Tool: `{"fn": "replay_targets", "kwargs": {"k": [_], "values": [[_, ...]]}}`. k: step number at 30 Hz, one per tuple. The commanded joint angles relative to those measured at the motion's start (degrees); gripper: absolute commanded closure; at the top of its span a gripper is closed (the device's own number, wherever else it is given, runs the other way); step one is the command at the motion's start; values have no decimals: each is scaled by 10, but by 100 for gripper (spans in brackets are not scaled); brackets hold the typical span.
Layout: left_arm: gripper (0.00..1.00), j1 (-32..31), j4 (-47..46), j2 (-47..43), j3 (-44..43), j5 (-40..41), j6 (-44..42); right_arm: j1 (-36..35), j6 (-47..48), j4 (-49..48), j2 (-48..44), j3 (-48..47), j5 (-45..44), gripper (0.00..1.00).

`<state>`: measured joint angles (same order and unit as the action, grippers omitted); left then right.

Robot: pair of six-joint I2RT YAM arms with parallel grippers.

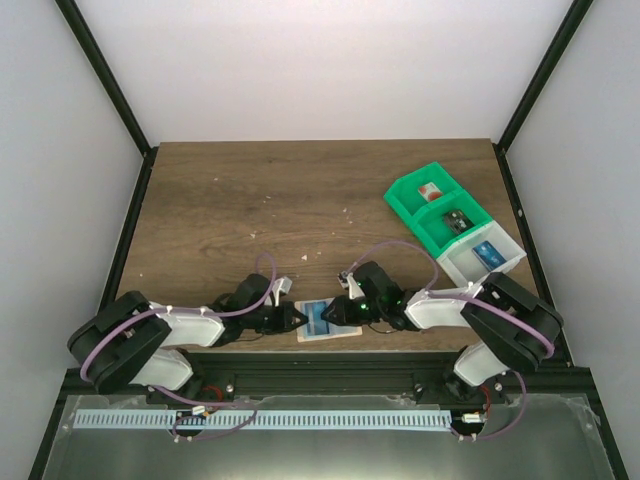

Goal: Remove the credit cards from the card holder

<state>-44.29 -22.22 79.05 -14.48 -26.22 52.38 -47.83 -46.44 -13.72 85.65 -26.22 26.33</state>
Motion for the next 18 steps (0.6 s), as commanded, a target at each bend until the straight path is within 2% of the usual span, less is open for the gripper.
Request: {"fn": "replay_targets", "kwargs": {"k": [1, 11, 14, 18], "values": [[100, -2, -12, 11, 13, -2, 2, -6, -3, -21, 8, 8, -10, 72], [100, -2, -13, 12, 13, -4, 2, -6, -9, -38, 24, 9, 5, 77], [100, -2, -17, 14, 16, -1, 5, -6, -15, -51, 20, 19, 4, 81], [100, -3, -13, 17, 14, 1, 4, -6, -14, -62, 17, 25, 9, 93]]}}
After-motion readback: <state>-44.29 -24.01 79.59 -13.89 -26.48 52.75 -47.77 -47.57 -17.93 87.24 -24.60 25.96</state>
